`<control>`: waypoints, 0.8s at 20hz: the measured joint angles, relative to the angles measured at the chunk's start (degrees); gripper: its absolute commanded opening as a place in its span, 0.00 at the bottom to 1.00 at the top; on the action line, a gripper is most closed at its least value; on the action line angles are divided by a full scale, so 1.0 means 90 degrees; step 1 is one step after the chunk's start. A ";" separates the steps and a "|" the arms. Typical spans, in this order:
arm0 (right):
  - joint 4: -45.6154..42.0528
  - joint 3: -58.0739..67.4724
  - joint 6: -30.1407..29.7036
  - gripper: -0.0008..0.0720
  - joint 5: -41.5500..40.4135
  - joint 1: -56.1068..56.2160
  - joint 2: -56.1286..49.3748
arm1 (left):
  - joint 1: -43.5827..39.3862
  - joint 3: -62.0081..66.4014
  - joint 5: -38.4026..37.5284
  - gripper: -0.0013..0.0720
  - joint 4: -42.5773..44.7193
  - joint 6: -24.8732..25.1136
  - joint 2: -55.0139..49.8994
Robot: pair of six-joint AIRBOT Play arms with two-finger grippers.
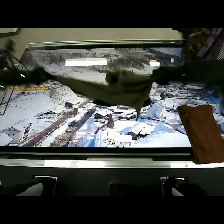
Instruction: Fold the clothes and pants, and hang the long-sleeved shirts on hangers.
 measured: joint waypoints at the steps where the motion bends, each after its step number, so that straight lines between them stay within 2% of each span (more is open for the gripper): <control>1: -0.0085 0.0029 0.0000 0.05 0.0068 0.0000 0.0396 | 0.0039 0.0396 -0.0049 0.03 0.0153 -0.0175 0.0236; 5: -0.0226 0.0087 0.0104 0.05 -0.0051 0.0002 0.1894 | 0.0124 0.1409 -0.0153 0.03 0.0520 -0.0833 0.1256; 9: -0.0413 0.0102 0.0624 0.05 -0.0454 0.0002 0.2798 | 0.0143 0.1693 -0.0345 0.03 0.0697 -0.1360 0.1967; 13: -0.0658 0.0107 0.1132 0.05 -0.0719 0.0002 0.2657 | 0.0148 0.1644 -0.0639 0.03 0.0780 -0.1576 0.2030; 16: -0.0741 0.0107 0.1564 0.05 -0.0804 0.0002 0.1729 | 0.0151 0.1197 -0.0753 0.03 0.0823 -0.1615 0.1702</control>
